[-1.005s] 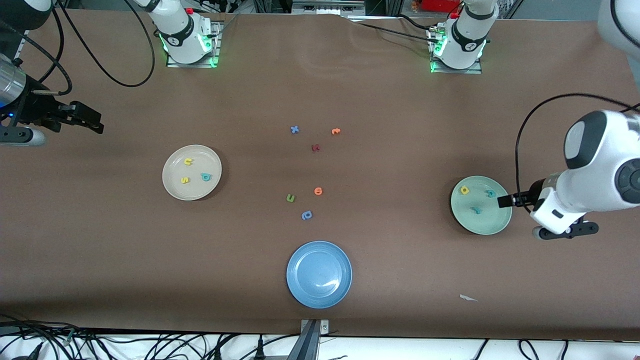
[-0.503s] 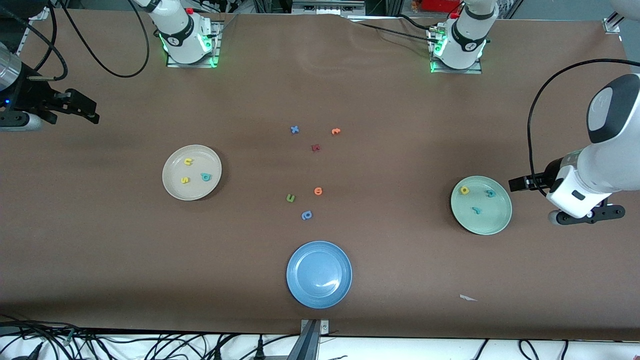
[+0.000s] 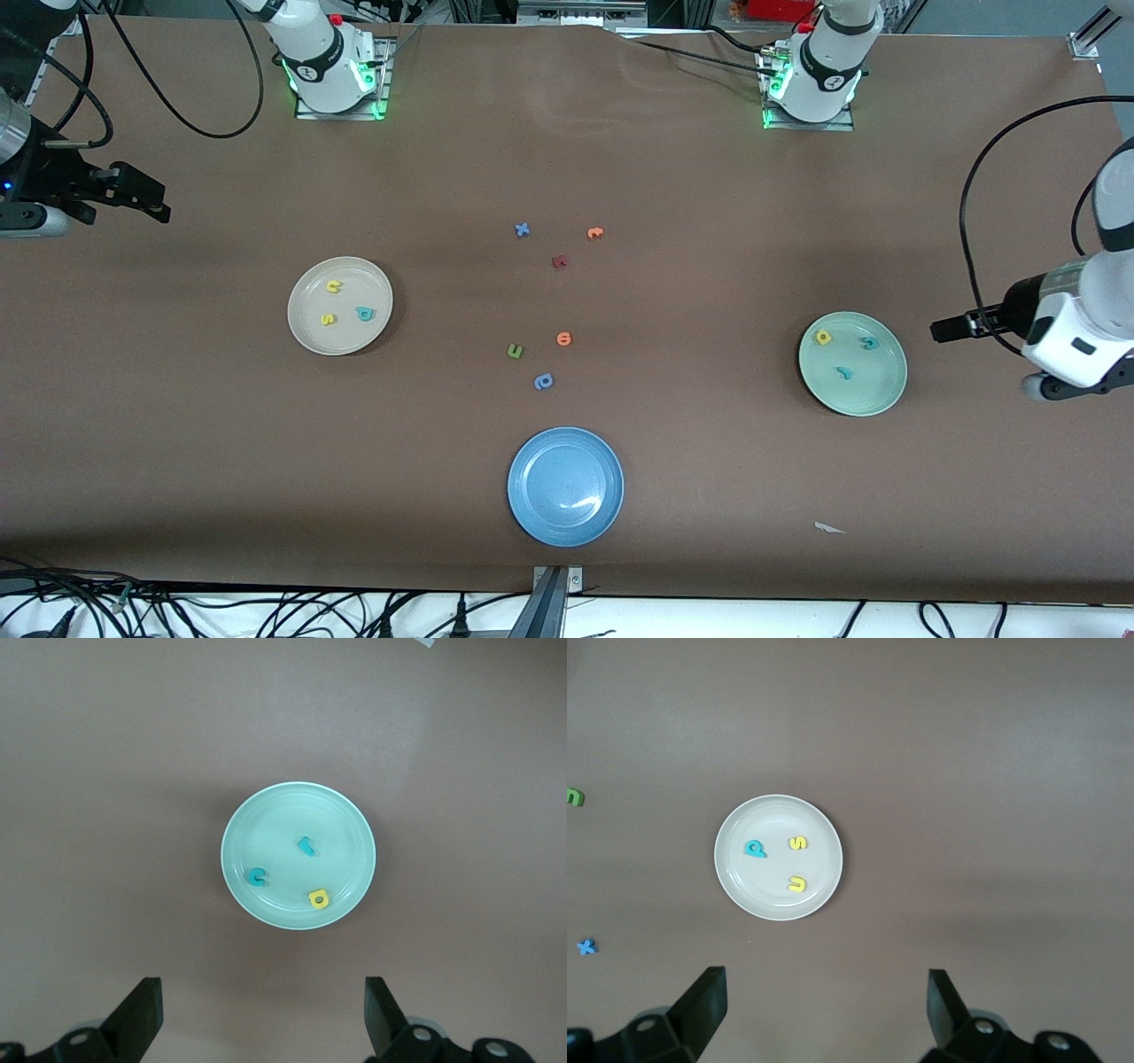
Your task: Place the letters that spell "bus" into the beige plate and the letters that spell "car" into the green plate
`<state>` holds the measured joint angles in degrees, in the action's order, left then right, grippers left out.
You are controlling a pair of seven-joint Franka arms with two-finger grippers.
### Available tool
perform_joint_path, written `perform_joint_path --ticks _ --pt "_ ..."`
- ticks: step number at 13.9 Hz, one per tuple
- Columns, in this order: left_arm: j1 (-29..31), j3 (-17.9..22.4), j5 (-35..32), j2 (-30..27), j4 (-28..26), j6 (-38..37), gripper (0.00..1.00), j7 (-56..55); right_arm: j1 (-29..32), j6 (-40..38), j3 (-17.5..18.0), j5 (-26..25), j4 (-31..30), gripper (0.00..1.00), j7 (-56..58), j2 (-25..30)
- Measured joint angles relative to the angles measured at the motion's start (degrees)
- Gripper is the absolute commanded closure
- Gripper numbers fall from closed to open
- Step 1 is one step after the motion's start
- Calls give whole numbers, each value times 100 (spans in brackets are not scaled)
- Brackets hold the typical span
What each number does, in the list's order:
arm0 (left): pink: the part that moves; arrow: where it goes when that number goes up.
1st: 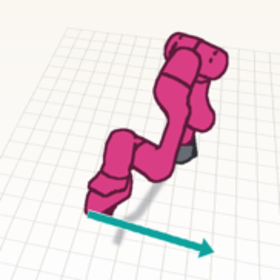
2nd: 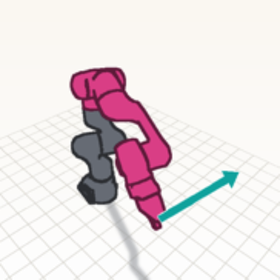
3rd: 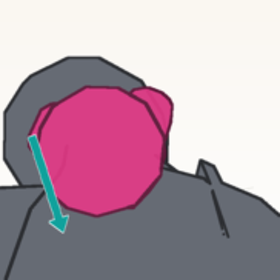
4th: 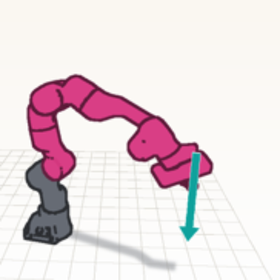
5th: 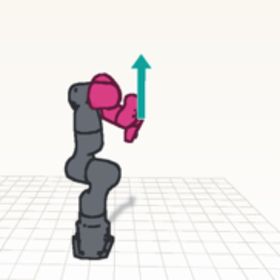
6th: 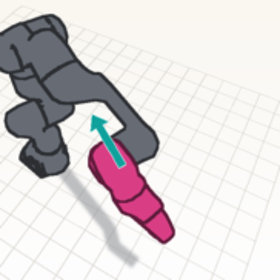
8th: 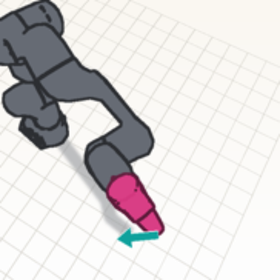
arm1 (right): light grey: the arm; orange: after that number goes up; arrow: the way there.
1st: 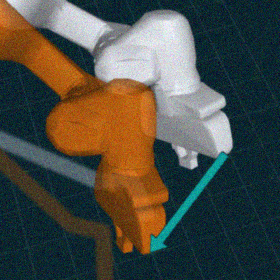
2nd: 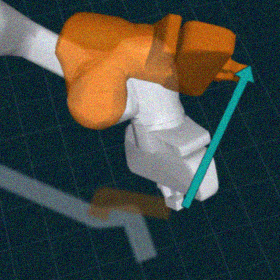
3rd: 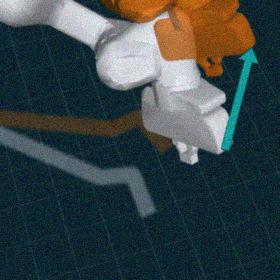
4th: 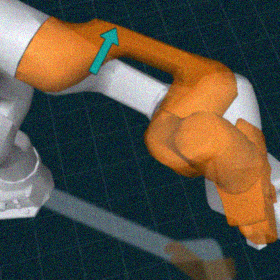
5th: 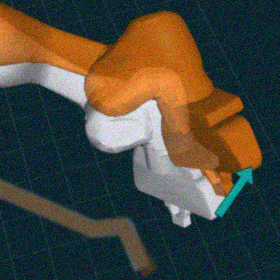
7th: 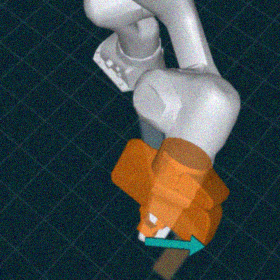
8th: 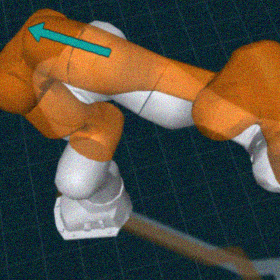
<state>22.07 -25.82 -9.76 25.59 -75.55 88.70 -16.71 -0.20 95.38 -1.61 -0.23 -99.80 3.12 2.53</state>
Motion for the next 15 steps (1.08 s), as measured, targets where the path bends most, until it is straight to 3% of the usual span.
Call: perform_joint_path --ticks 3,5,10,15 --pt "-1059 1512 715 -224 32 70 1 469 4 -32 -42 2 1 0 0 -15" --pt "-1598 2164 1071 -379 17 212 1 695 4 -34 -43 2 3 0 0 -27" --pt "-1842 2391 1348 -965 -670 1005 6 853 5 -269 -44 167 125 0 0 -115" --pt "-1838 2517 1421 -1310 -1179 1331 0 1269 7 -301 -45 202 174 0 -189 -140"
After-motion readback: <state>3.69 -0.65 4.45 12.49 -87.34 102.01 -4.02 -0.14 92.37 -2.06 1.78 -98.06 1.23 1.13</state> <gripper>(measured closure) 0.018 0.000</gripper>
